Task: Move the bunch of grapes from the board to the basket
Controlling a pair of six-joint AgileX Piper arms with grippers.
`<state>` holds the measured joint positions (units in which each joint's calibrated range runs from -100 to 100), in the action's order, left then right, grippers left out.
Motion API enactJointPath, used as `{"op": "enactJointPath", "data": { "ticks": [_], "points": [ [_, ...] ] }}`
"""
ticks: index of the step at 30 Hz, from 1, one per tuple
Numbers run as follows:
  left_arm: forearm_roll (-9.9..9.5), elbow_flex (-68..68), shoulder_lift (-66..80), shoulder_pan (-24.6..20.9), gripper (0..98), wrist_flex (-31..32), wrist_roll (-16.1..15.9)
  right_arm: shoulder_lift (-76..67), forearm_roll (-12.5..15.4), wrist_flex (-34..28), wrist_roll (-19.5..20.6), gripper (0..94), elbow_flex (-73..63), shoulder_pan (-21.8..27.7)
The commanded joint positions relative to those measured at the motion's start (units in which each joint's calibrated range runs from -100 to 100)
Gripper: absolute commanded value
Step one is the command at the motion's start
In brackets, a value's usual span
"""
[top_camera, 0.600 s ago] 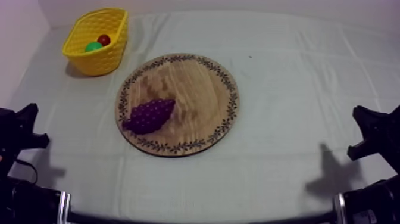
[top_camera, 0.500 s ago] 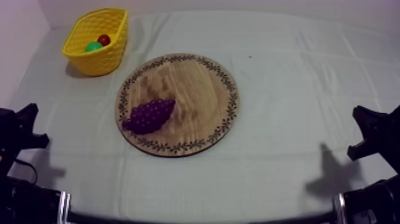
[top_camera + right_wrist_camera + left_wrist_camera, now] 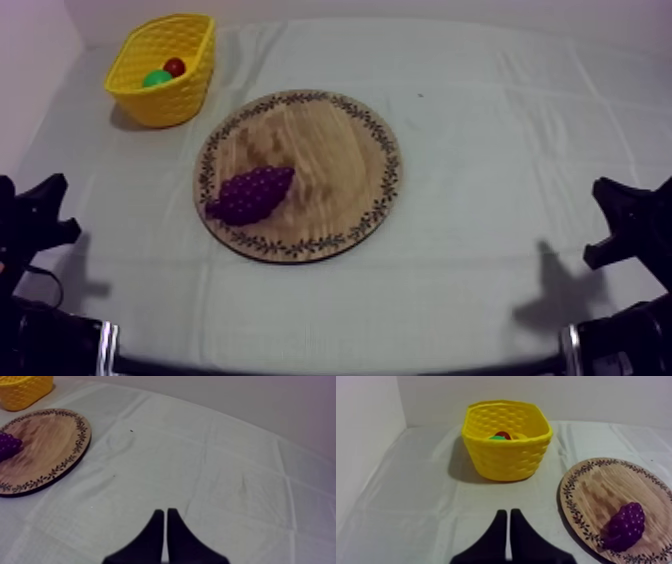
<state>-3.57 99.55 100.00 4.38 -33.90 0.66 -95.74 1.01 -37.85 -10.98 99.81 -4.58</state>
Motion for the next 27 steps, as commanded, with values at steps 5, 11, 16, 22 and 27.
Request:
{"op": "enactJointPath", "data": {
  "ticks": [5, 11, 16, 22, 27],
  "points": [
    [-3.23, -2.8, -1.5, 0.3, 0.0, -0.4, 3.1, 0.0, 0.0, 0.0, 0.0, 0.4, 0.0, 0.0],
    [-3.54, -13.6, -9.8, 1.6, 0.0, -6.3, 3.2, 0.0, 0.0, 0.0, 0.0, 0.4, 0.0, 0.0],
    [-2.32, -26.8, -19.3, 4.5, 0.0, -12.3, 1.9, 0.0, 0.0, 0.0, 0.0, 0.4, 0.0, 0.0],
    [-0.64, -43.8, -31.6, 10.4, 0.0, -22.0, -0.6, 0.0, 0.0, 0.0, 0.0, 0.4, 0.0, 0.0],
    [-1.79, -54.9, -41.5, 17.1, 0.0, -27.1, 1.0, 0.0, 0.0, 0.0, 0.0, 0.4, 0.0, 0.0]
  ]
}}
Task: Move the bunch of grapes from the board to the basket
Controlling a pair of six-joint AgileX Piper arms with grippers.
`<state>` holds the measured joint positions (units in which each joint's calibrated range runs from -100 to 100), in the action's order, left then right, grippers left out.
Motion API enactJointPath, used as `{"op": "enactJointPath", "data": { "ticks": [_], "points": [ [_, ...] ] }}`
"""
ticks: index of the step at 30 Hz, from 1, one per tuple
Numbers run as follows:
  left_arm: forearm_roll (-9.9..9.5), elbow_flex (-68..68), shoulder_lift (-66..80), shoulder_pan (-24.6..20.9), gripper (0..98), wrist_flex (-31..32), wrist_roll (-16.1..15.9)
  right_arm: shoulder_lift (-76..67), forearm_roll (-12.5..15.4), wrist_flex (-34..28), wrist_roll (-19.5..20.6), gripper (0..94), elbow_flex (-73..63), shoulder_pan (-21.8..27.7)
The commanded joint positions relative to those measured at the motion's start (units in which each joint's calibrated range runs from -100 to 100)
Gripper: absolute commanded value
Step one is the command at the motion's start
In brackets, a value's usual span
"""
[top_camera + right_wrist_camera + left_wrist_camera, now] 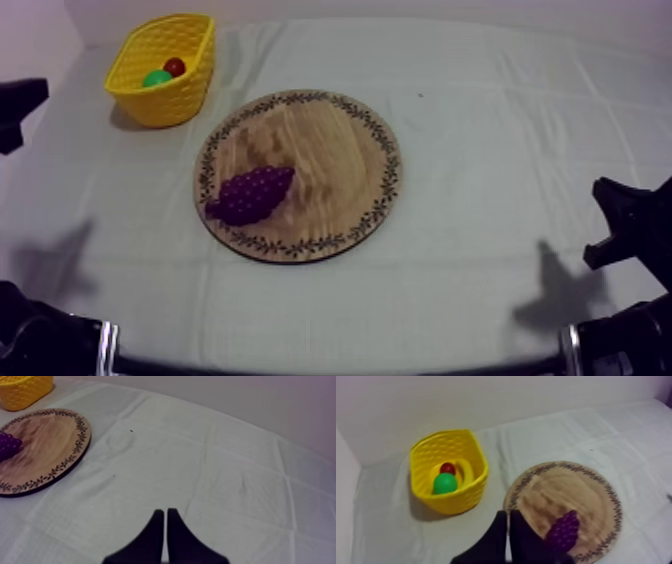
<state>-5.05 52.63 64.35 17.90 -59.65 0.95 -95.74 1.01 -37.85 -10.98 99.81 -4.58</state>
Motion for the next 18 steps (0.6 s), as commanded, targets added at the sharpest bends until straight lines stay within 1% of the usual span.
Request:
{"op": "enactJointPath", "data": {
  "ticks": [1, 7, 9, 13, 18],
  "points": [
    [-0.53, -9.5, -7.6, 4.8, 0.0, -1.8, 1.1, 0.0, 0.0, 0.0, 0.0, 0.4, 0.0, 0.0],
    [-1.62, -14.8, -16.9, 10.6, 0.0, -2.7, 2.8, 0.0, 0.0, 0.0, 0.0, 0.4, 0.0, 0.0],
    [-1.78, -15.2, -19.7, 12.2, 0.0, -2.7, 2.9, 0.0, 0.0, 0.0, 0.0, 0.4, 0.0, 0.0],
    [-1.85, -15.4, -25.4, 14.5, 0.0, -2.8, 3.1, 0.0, 0.0, 0.0, 0.0, 0.4, 0.0, 0.0],
    [-2.06, -15.1, -32.7, 16.0, 0.0, -2.3, 4.1, 0.0, 0.0, 0.0, 0.0, 0.4, 0.0, 0.0]
  ]
}}
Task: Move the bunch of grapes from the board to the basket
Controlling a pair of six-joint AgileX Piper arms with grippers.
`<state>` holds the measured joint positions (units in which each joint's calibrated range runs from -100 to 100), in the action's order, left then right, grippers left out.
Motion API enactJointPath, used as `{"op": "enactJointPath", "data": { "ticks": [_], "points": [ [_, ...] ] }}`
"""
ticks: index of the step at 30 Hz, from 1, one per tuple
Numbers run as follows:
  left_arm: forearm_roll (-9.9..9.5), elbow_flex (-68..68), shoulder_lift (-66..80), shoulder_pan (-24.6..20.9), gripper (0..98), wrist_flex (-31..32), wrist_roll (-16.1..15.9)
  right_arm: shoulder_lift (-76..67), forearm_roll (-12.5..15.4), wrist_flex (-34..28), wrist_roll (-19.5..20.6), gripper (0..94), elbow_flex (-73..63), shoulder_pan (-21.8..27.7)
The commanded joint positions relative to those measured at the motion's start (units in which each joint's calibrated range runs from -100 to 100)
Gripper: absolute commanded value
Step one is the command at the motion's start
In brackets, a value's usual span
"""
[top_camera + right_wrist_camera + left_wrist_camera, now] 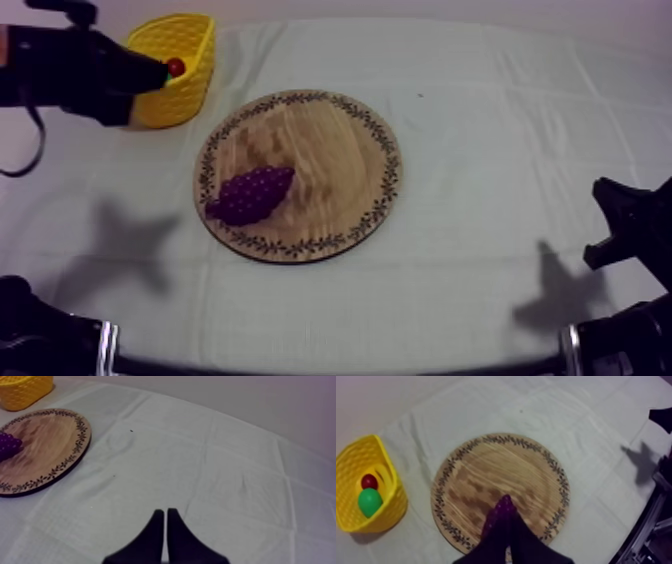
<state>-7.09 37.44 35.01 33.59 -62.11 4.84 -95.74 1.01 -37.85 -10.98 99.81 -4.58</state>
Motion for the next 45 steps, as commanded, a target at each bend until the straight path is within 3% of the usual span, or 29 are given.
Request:
{"op": "enactJointPath", "data": {
  "ticks": [1, 10, 24, 26, 33, 35, 39, 45],
  "points": [
    [-0.06, 0.2, -4.8, 0.6, 0.0, 0.4, 0.3, 0.0, 0.0, 0.0, 0.0, 0.4, 0.0, 0.0],
    [-1.74, 3.5, -16.0, 3.3, 0.0, 5.1, 1.7, 0.0, 0.0, 0.0, 0.0, 0.4, 0.0, 0.0],
    [-3.09, 8.4, -23.0, 3.4, 1.0, 12.3, 1.4, 0.0, 0.0, 0.0, 0.0, 0.4, 0.0, 0.0],
    [-3.49, 8.3, -23.5, 3.2, 11.2, 12.7, 1.9, 0.0, 0.0, 0.0, 0.0, 0.4, 0.0, 0.0],
    [-4.73, 7.7, -25.1, 1.9, 70.9, 12.5, 4.3, 0.0, 0.0, 0.0, 0.0, 0.4, 0.0, 0.0],
    [-4.81, 7.5, -25.7, 1.6, 83.8, 11.6, 4.3, 0.0, 0.0, 0.0, 0.0, 0.4, 0.0, 0.0],
    [-4.94, 7.2, -27.2, 1.4, 93.2, 11.0, 4.0, 0.0, 0.0, 0.0, 0.0, 0.4, 0.0, 0.0],
    [-5.46, 8.7, -30.9, 1.1, 95.6, 14.6, 3.3, 0.0, 0.0, 0.0, 0.0, 0.4, 0.0, 0.0]
  ]
}}
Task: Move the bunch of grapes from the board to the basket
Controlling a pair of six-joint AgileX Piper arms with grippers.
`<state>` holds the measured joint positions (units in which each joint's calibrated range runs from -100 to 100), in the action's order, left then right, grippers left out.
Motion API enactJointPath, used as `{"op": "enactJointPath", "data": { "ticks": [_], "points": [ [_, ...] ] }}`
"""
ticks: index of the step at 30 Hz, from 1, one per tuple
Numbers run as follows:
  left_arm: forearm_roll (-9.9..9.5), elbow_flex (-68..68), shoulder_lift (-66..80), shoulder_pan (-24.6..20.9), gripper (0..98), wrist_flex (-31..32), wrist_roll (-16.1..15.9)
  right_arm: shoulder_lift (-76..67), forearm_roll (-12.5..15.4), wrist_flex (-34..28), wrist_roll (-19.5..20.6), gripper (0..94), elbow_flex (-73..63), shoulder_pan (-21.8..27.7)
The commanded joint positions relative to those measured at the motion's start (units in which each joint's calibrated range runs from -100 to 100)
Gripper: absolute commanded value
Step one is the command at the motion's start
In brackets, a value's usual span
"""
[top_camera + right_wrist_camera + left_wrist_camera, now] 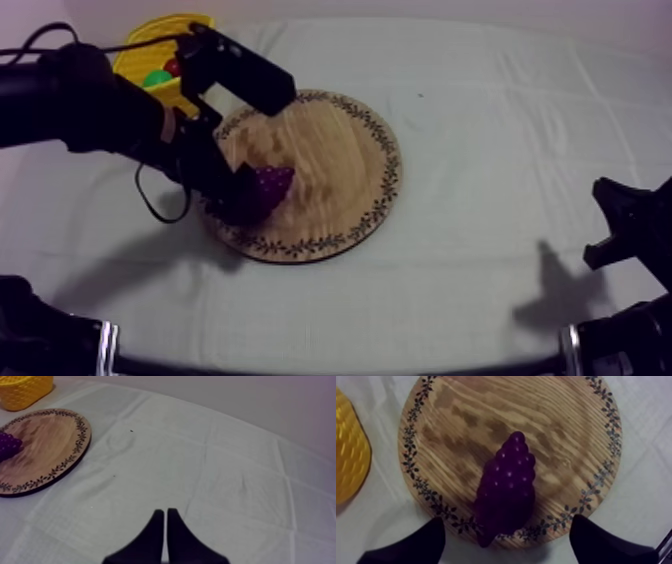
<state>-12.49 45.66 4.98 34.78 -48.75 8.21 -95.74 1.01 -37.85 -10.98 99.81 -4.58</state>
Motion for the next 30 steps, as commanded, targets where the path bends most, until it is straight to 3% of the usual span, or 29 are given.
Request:
{"op": "enactJointPath", "data": {
  "ticks": [1, 17, 30],
  "points": [
    [-0.13, 0.9, -1.7, -0.2, 95.5, 2.3, -0.2, 0.0, 0.0, 0.0, 0.0, 0.4, 0.0, 0.0],
    [-0.53, -7.1, -19.9, -1.2, 93.9, 8.5, -1.2, 0.0, 0.0, 0.0, 0.0, 0.4, 0.0, 0.0],
    [-1.66, -15.6, -30.6, -1.3, 92.2, -0.2, -0.3, 0.0, 0.0, 0.0, 0.0, 0.4, 0.0, 0.0]
  ]
}}
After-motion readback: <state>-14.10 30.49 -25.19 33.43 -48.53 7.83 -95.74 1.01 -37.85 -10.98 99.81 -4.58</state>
